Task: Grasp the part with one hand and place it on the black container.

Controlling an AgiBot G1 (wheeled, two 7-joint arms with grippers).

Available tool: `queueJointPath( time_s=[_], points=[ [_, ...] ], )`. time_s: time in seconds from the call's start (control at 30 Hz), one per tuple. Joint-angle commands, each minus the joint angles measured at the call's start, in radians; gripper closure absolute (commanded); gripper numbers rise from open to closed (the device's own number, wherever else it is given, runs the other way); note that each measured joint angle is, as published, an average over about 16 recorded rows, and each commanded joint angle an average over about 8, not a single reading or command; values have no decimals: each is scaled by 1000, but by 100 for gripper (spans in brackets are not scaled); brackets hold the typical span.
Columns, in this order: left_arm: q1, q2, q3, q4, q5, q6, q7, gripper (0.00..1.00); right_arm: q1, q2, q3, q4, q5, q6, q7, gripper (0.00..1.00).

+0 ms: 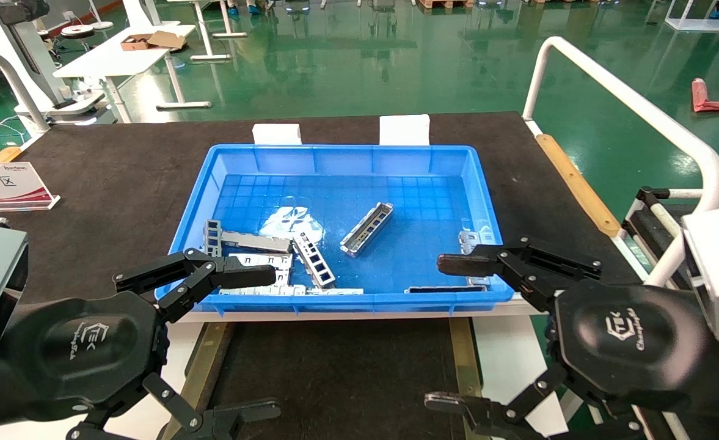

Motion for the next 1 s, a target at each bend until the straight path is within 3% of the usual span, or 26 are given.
queueJointPath(
  time_s=[0.03,1.0],
  points=[
    [0,0,0,0,0,0,0,0,0,0,0,0,0,0,0,0],
    [0,0,0,0,0,0,0,0,0,0,0,0,0,0,0,0]
  ],
)
